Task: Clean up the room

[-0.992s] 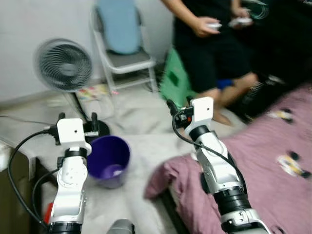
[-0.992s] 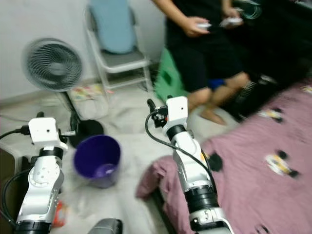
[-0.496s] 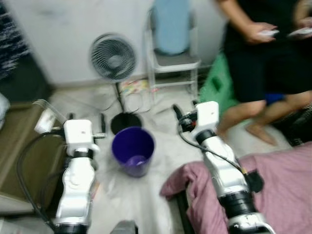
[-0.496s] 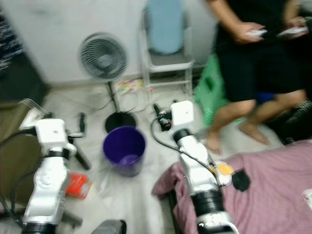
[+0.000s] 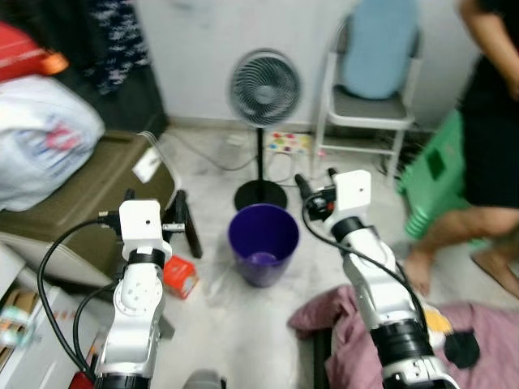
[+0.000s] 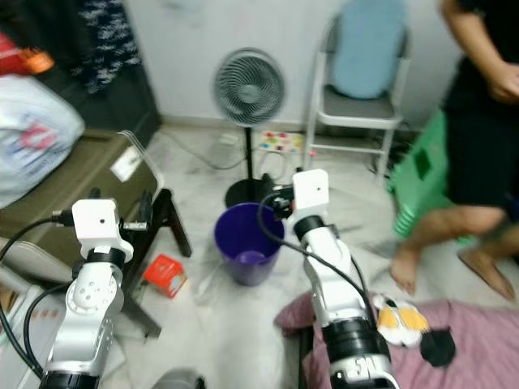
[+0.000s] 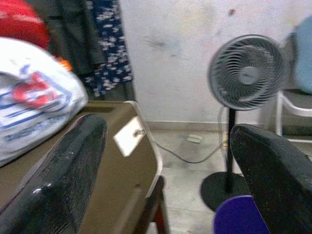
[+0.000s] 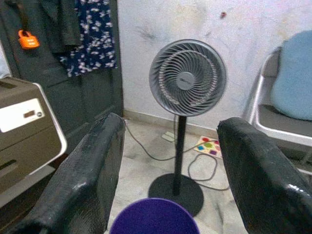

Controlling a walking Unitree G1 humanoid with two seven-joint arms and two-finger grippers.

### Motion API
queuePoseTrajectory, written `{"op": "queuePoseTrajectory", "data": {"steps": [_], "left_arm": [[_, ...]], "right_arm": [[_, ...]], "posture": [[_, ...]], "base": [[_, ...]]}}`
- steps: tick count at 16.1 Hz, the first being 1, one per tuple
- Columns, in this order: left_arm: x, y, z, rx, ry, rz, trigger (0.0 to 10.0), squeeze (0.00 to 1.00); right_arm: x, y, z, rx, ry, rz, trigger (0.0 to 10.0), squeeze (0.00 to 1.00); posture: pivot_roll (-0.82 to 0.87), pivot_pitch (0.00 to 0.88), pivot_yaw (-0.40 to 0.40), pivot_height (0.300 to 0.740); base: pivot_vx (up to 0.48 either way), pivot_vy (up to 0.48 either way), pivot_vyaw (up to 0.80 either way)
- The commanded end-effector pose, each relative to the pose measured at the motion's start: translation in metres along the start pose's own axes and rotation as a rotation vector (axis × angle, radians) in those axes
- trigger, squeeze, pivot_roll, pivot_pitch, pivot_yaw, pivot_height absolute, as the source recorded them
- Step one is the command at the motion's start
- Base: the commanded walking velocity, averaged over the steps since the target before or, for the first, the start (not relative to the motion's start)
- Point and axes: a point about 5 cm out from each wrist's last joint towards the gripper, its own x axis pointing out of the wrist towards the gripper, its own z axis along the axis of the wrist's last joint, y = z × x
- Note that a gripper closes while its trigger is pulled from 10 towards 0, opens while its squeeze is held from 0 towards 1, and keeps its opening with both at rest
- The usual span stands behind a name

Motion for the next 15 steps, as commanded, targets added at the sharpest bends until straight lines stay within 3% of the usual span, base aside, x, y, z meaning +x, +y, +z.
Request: {"op": "queuePoseTrajectory", "data": {"steps": [1, 15], "left_arm": [[-0.0001, 0.0050, 0.0001, 0.010, 0.004, 0.005, 10.0, 0.00], [0.0010, 0.0013, 0.0008, 0.017, 0.004, -0.022, 10.0, 0.00]], "right_arm": [[0.0035, 0.0080, 0.0048, 0.007, -0.018, 0.026, 10.0, 0.00], [0.0054, 0.0082, 0.0047, 0.008, -0.018, 0.026, 10.0, 0.00]], "posture": [[-0.01, 0.000, -0.004, 0.740], [-0.01, 0.000, -0.002, 0.740]], "base": [[0.000, 0.000, 0.80], [0.000, 0.000, 0.80]]}}
